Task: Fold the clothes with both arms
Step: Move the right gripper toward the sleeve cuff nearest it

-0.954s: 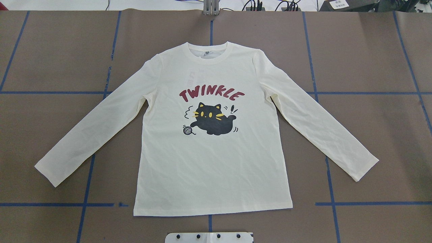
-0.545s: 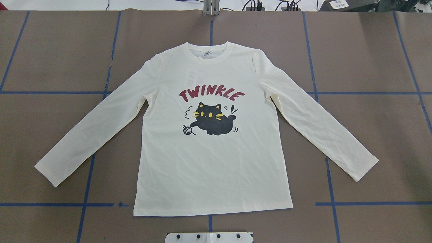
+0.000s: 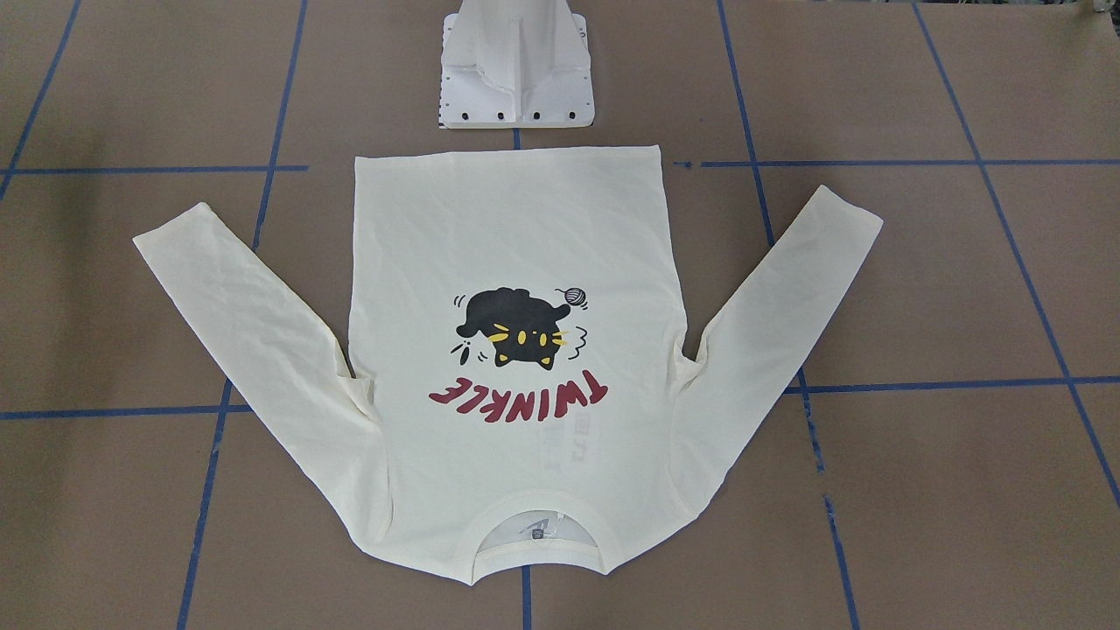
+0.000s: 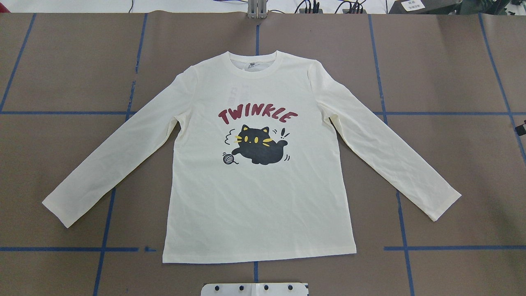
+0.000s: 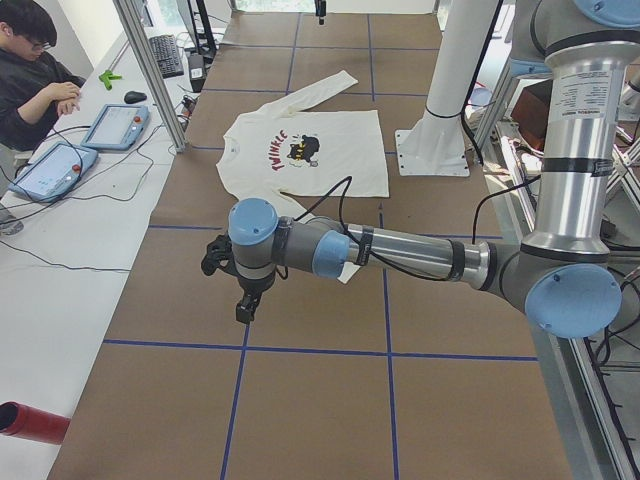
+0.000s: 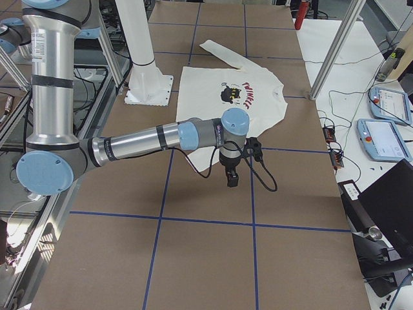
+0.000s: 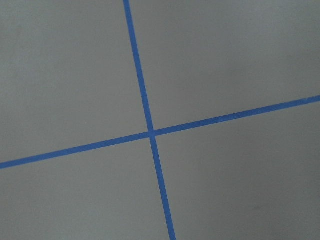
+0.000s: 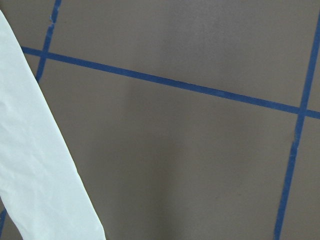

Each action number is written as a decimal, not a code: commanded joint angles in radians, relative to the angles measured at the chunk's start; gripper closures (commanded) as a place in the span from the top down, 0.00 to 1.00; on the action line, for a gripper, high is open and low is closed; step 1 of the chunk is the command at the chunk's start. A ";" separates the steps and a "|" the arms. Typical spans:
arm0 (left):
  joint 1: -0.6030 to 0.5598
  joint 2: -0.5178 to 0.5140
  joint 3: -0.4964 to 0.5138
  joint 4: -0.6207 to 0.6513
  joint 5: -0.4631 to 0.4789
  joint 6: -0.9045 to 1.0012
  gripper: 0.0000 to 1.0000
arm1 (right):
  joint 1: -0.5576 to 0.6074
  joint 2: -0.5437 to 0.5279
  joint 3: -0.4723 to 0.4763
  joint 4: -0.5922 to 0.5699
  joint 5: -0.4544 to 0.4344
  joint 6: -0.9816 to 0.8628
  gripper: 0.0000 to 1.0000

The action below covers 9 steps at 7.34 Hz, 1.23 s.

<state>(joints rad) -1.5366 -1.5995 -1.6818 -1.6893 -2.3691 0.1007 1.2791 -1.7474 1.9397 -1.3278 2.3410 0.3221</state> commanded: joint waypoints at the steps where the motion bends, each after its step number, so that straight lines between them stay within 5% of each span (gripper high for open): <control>1: 0.003 -0.010 0.001 -0.050 0.001 -0.007 1.00 | -0.157 -0.087 0.008 0.250 -0.061 0.351 1.00; 3: 0.003 0.004 0.004 -0.068 0.001 -0.003 1.00 | -0.330 -0.125 0.024 0.378 -0.174 0.574 1.00; 6: 0.003 0.010 0.002 -0.072 -0.001 -0.001 1.00 | -0.616 -0.118 0.036 0.404 -0.389 0.843 1.00; 9: 0.003 0.010 0.013 -0.096 -0.001 0.001 1.00 | -0.662 -0.110 0.028 0.406 -0.404 0.897 1.00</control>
<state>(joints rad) -1.5340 -1.5893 -1.6738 -1.7731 -2.3700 0.1010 0.6275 -1.8546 1.9707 -0.9224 1.9407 1.2005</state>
